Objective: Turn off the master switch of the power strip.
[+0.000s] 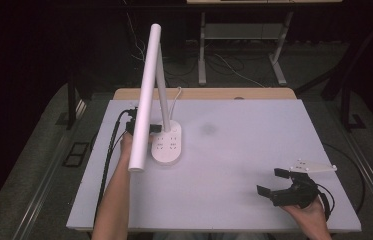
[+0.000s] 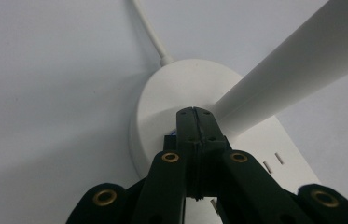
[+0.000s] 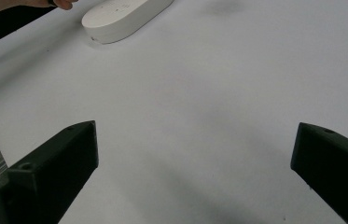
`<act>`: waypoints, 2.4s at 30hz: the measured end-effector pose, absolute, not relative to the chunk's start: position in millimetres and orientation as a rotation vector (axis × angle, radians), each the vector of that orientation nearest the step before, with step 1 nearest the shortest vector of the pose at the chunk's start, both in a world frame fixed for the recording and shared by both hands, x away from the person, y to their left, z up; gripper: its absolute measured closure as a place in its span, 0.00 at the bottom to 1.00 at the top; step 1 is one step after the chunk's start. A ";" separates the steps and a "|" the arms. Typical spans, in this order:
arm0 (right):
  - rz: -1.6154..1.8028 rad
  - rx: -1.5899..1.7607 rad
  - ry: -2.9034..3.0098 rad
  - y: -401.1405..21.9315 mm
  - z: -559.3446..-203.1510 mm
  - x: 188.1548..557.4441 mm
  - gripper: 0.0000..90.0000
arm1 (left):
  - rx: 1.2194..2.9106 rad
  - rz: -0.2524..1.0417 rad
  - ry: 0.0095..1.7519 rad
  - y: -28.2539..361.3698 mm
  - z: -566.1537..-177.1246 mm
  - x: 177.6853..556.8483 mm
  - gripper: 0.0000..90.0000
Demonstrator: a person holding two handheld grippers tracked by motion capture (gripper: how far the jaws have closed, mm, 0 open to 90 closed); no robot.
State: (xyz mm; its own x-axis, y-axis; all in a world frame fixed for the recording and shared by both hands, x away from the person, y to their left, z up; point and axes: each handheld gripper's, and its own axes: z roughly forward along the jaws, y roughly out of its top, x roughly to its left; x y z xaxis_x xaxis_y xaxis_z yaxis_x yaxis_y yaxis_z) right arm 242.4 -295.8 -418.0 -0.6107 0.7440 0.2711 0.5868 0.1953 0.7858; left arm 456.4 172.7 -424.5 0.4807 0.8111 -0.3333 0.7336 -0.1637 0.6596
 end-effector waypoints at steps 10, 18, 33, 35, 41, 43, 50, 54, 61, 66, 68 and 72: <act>1.388 1.298 2.283 -297.3 -418.9 244.2 0.00 | 1.920 0.155 1.246 172.9 -418.0 455.4 1.00; 1.392 1.300 2.284 -298.5 -419.1 244.7 0.00 | 1.879 0.199 1.205 182.8 -400.9 447.0 0.97; 1.390 1.286 2.294 -296.2 -418.4 244.3 0.00 | 1.782 0.198 1.149 203.5 -381.4 412.8 0.67; 1.390 1.288 2.295 -295.7 -418.3 244.2 0.00 | 1.767 0.202 1.142 206.1 -381.1 407.1 0.56; 1.389 1.279 2.299 -294.6 -418.3 244.4 0.00 | 1.743 0.192 1.122 212.9 -382.0 391.3 0.32; 1.390 1.281 2.297 -294.6 -418.3 244.3 0.00 | 1.746 0.197 1.119 214.4 -381.6 385.9 0.24; 1.390 1.288 2.298 -294.5 -418.2 244.0 0.00 | 1.752 0.187 1.094 218.2 -382.0 366.8 0.04; 1.386 1.281 2.296 -294.0 -418.4 244.3 0.00 | 1.763 0.164 1.074 218.2 -384.3 355.6 0.00; 1.385 1.279 2.294 -294.1 -418.4 244.2 0.00 | 1.783 0.182 1.033 215.0 -391.3 331.0 0.00; 1.383 1.282 2.296 -293.6 -418.5 243.8 0.00 | 1.785 0.183 1.005 213.8 -396.0 315.9 0.00; 1.382 1.282 2.297 -293.6 -418.6 243.8 0.00 | 1.784 0.185 0.990 212.6 -397.3 310.0 0.00; 1.384 1.285 2.298 -293.4 -418.8 244.0 0.00 | 1.786 0.185 0.967 208.9 -399.4 298.0 0.00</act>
State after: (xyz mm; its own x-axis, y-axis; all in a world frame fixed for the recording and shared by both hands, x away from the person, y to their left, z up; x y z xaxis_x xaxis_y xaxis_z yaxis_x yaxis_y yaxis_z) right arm 244.0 -293.4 -418.8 -0.6152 0.7404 0.2706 0.5855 0.1992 0.7858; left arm 298.0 208.9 -399.4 0.6616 0.6838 -0.3079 0.5222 -0.1254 0.8436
